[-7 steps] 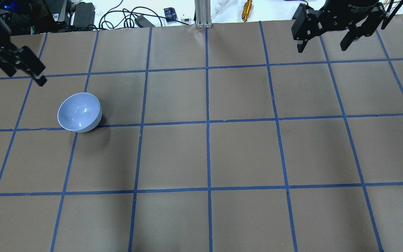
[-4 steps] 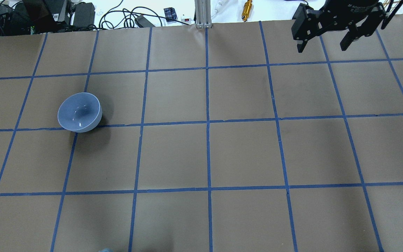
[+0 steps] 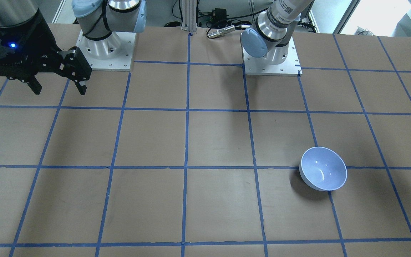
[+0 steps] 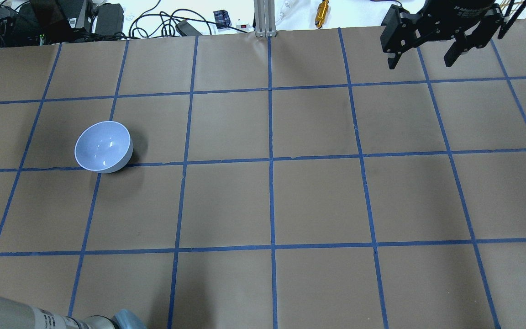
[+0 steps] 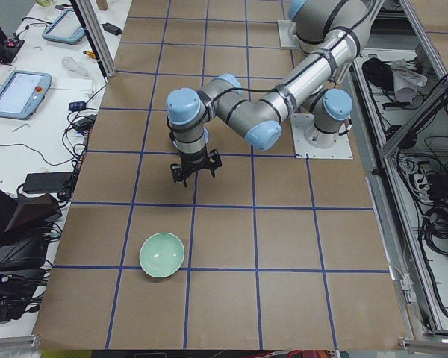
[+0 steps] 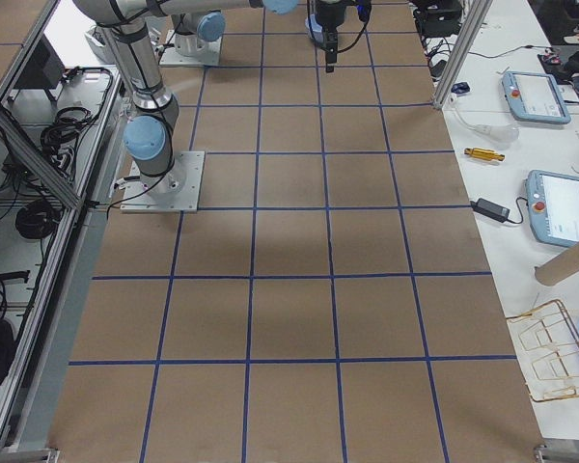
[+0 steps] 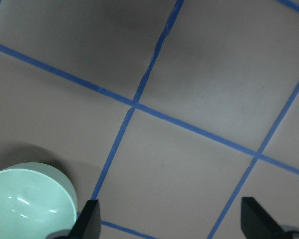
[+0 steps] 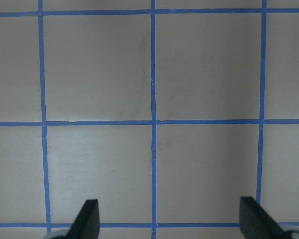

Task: Stack green bowl on blue bowl
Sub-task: 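Lower the left gripper onto the mint-green bowl rim and close it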

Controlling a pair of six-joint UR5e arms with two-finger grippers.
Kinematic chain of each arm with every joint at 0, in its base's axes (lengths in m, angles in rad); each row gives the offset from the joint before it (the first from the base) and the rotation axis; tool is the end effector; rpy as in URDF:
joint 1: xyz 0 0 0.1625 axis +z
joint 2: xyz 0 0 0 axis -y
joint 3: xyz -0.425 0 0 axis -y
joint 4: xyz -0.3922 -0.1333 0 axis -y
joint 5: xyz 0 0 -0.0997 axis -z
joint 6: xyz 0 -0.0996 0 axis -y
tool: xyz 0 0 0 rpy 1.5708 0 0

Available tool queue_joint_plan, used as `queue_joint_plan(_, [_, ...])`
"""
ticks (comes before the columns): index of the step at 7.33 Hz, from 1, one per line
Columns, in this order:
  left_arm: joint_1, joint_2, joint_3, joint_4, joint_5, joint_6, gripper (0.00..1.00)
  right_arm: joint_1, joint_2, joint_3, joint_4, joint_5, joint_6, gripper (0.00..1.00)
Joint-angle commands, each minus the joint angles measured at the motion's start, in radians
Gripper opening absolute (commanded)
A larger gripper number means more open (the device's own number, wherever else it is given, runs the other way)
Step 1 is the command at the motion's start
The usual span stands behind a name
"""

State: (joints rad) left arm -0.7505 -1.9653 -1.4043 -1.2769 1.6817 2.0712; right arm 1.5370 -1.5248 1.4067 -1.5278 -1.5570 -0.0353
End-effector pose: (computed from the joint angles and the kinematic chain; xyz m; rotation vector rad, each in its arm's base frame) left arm 0.3930 -0.5337 0.3740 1.7861 2.4828 0.1559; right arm 0.1172 -0.5202 0.5414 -0.0032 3.1282 -0.1182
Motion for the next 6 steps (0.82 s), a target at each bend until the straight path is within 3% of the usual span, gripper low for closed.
queue_joint_plan(1, [0.092,-0.163,0.1,0.071,-0.048,0.189,1.0,0.0,0.0,0.0,0.0,0.0,0.0,1.0])
queue_joint_plan(2, [0.124,-0.226,0.143,0.074,-0.127,0.316,1.0,0.0,0.0,0.0,0.0,-0.002,0.0,1.0])
queue_joint_plan(6, [0.151,-0.438,0.286,0.085,-0.2,0.425,1.0,0.0,-0.002,0.0,0.0,0.0,0.0,1.0])
